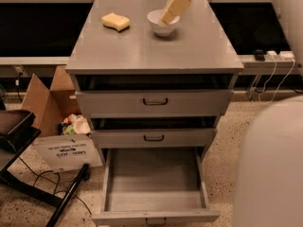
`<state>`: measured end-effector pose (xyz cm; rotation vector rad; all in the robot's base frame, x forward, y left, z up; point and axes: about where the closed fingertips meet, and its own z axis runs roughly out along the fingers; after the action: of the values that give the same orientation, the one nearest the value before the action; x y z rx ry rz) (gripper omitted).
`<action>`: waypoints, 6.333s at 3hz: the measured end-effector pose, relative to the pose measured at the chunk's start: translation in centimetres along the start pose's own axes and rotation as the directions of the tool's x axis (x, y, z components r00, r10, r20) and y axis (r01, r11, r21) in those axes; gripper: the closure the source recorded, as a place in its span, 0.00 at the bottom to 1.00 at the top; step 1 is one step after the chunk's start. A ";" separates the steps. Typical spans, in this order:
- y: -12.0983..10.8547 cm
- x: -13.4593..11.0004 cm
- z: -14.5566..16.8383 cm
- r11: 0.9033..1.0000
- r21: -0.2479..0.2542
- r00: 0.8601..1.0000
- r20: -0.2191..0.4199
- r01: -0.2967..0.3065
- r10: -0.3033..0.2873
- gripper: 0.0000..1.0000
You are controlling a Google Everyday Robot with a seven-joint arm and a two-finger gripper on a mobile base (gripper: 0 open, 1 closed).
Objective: Place sponge into bottom drawer
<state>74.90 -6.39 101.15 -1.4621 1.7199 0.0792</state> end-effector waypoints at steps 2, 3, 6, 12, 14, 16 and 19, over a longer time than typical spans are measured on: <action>-5.0 -3.8 8.3 0.998 0.026 0.978 0.202 -0.063 0.056 0.00; -6.3 -6.1 12.0 0.991 0.050 0.954 0.281 -0.121 0.103 0.00; -5.7 -5.3 22.4 0.929 0.028 0.909 0.223 -0.368 0.353 0.00; -6.2 -3.8 27.0 0.852 0.028 0.826 0.264 -0.523 0.498 0.00; -4.8 -5.1 29.1 0.848 0.002 0.822 0.249 -0.529 0.512 0.00; -3.8 -4.5 31.5 0.834 -0.024 0.804 0.249 -0.552 0.540 0.00; -2.9 -4.1 32.7 0.826 -0.059 0.791 0.256 -0.561 0.556 0.42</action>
Offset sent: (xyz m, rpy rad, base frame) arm 0.1529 0.0564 0.0462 0.3047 -0.1245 0.0256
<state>95.13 13.67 84.38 -0.8301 1.8640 0.5495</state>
